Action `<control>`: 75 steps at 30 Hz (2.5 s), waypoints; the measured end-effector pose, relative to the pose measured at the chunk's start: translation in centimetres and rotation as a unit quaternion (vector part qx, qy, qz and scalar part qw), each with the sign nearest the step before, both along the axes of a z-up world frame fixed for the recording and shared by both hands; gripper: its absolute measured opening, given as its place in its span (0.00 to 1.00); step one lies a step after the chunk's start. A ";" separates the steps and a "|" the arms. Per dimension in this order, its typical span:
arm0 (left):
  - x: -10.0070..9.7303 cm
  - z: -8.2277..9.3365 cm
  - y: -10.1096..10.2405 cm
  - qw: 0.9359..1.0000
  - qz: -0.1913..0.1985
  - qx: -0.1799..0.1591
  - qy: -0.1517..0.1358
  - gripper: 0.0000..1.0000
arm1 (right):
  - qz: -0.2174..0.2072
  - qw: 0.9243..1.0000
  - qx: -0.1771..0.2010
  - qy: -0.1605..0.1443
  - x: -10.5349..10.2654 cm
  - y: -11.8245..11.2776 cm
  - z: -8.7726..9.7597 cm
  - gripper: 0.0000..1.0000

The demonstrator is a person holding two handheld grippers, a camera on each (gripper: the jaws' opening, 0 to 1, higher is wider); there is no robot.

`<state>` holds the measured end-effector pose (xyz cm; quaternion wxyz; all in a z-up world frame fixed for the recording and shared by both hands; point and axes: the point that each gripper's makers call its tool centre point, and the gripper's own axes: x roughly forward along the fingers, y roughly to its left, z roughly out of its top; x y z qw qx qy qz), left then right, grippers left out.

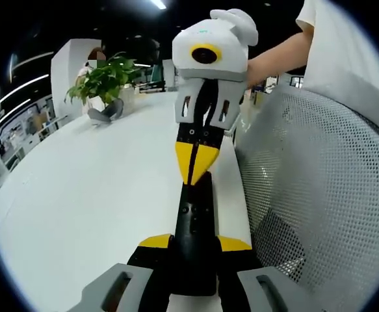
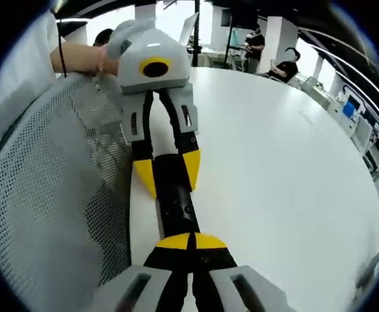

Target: Press the specified remote control buttons in sequence, fully releasing each button before pressing the next.

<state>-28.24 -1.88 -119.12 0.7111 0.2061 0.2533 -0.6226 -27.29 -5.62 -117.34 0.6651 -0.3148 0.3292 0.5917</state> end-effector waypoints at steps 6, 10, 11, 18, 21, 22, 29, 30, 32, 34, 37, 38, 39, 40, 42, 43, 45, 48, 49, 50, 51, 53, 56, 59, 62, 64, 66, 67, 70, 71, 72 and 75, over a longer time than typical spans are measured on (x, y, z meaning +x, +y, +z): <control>0.0 0.1 0.0 1.000 0.001 -0.001 0.001 0.24 | 0.042 0.999 -0.029 -0.012 -0.9 0.4 -0.8 0.00; 0.0 0.1 0.0 1.000 0.000 0.000 0.000 0.24 | 0.046 0.998 -0.041 -0.008 -1.0 0.4 -1.0 0.00; 0.0 0.1 0.0 1.000 0.000 0.000 0.000 0.24 | 0.049 0.998 -0.047 -0.009 -1.0 0.5 -1.0 0.00; 0.0 0.1 0.0 1.000 0.002 0.001 0.001 0.24 | -0.005 0.999 -0.054 0.004 -0.6 0.5 -1.1 0.00; 0.0 0.1 0.0 1.000 0.000 0.000 0.001 0.24 | -0.055 0.998 -0.027 0.033 -0.6 0.5 -0.9 0.00; 0.0 0.1 0.0 1.000 -0.001 0.002 -0.001 0.24 | -0.055 0.998 -0.023 0.036 -0.6 0.5 -0.9 0.00; -0.1 0.1 0.0 1.000 0.000 0.003 -0.001 0.24 | -0.041 0.998 -0.019 0.033 -0.8 1.0 -0.6 0.00; -0.1 0.1 0.0 1.000 0.000 0.003 0.000 0.24 | -0.033 0.999 -0.023 0.032 -1.0 1.1 -0.7 0.00; -0.1 0.1 0.0 1.000 0.000 0.003 -0.001 0.24 | -0.027 0.999 -0.026 0.033 -1.1 1.1 -0.8 0.00; -0.1 0.1 0.0 1.000 -0.001 0.003 -0.001 0.24 | -0.022 0.999 -0.029 0.028 -1.0 1.1 -0.8 0.00; -0.1 0.0 0.0 1.000 -0.002 0.003 -0.001 0.24 | -0.016 0.999 -0.034 0.025 -0.9 1.2 -0.9 0.00; -0.1 0.0 0.0 1.000 -0.002 0.003 -0.001 0.24 | -0.013 0.999 -0.038 0.022 -0.9 1.3 -1.0 0.00; -0.1 0.0 0.0 1.000 -0.002 0.002 0.001 0.24 | -0.006 0.999 -0.047 0.015 -0.9 1.3 -1.1 0.00; -0.1 0.0 0.0 1.000 -0.003 0.003 0.000 0.24 | -0.003 0.999 -0.053 0.010 -0.9 1.3 -1.1 0.00; -0.1 0.1 0.0 1.000 -0.004 0.004 0.001 0.24 | -0.008 0.998 -0.065 0.004 -0.9 1.4 -1.1 0.00; -0.1 0.1 0.0 1.000 -0.004 0.005 0.000 0.24 | -0.023 0.997 -0.069 0.007 -0.8 1.4 -1.1 0.00; -0.1 0.1 0.0 1.000 -0.003 0.005 0.000 0.24 | -0.047 0.997 -0.067 0.005 -0.6 1.4 -1.2 0.00; 0.0 0.1 0.0 1.000 -0.001 0.006 0.000 0.24 | -0.090 0.995 -0.046 0.012 -0.5 1.3 -1.1 0.00; 0.0 0.1 0.0 1.000 -0.002 0.006 0.000 0.24 | -0.091 0.995 -0.043 0.011 -0.5 1.3 -1.0 0.00; 0.0 0.1 0.1 1.000 -0.002 0.006 0.000 0.24 | -0.089 0.995 -0.042 0.009 -0.6 1.2 -1.0 0.00; 0.0 0.1 0.1 1.000 -0.001 0.006 0.001 0.24 | -0.092 0.995 -0.040 0.010 -0.6 1.3 -1.0 0.00; 0.0 0.1 0.1 1.000 -0.002 0.005 0.001 0.24 | -0.096 0.995 -0.037 0.011 -0.6 1.3 -1.0 0.00; 0.0 0.1 0.1 1.000 -0.001 0.006 0.000 0.24 | -0.093 0.995 -0.040 0.009 -0.6 1.4 -0.9 0.00; 0.0 0.1 0.1 1.000 0.000 0.005 0.001 0.24 | -0.083 0.996 -0.039 0.001 -0.9 1.6 -0.7 0.00; 0.0 0.1 0.1 1.000 0.000 0.005 0.001 0.24 | -0.076 0.997 -0.035 0.004 -1.2 1.9 -0.4 0.00; 0.0 0.1 0.1 1.000 0.000 0.005 0.001 0.24 | -0.073 0.997 -0.035 0.006 -1.5 2.0 -0.4 0.00; 0.0 0.1 0.1 1.000 0.001 0.005 0.003 0.24 | -0.068 0.997 -0.034 0.012 -1.9 2.2 -0.6 0.00; 0.1 0.1 0.1 1.000 0.002 0.005 0.003 0.24 | -0.066 0.997 -0.035 0.013 -2.1 2.3 -0.7 0.00; 0.1 0.0 0.0 1.000 0.002 0.004 0.004 0.24 | -0.057 0.998 -0.038 0.011 -2.3 2.6 -0.8 0.00; 0.1 0.0 0.1 1.000 0.002 0.004 0.004 0.24 | -0.056 0.998 -0.039 0.011 -2.4 2.6 -0.8 0.00; 0.1 0.0 0.0 1.000 0.002 0.004 0.004 0.24 | -0.053 0.998 -0.040 0.010 -2.4 2.7 -0.9 0.00; 0.1 0.0 0.0 1.000 0.002 0.005 0.003 0.24 | -0.046 0.998 -0.049 0.003 -2.5 2.7 -1.0 0.00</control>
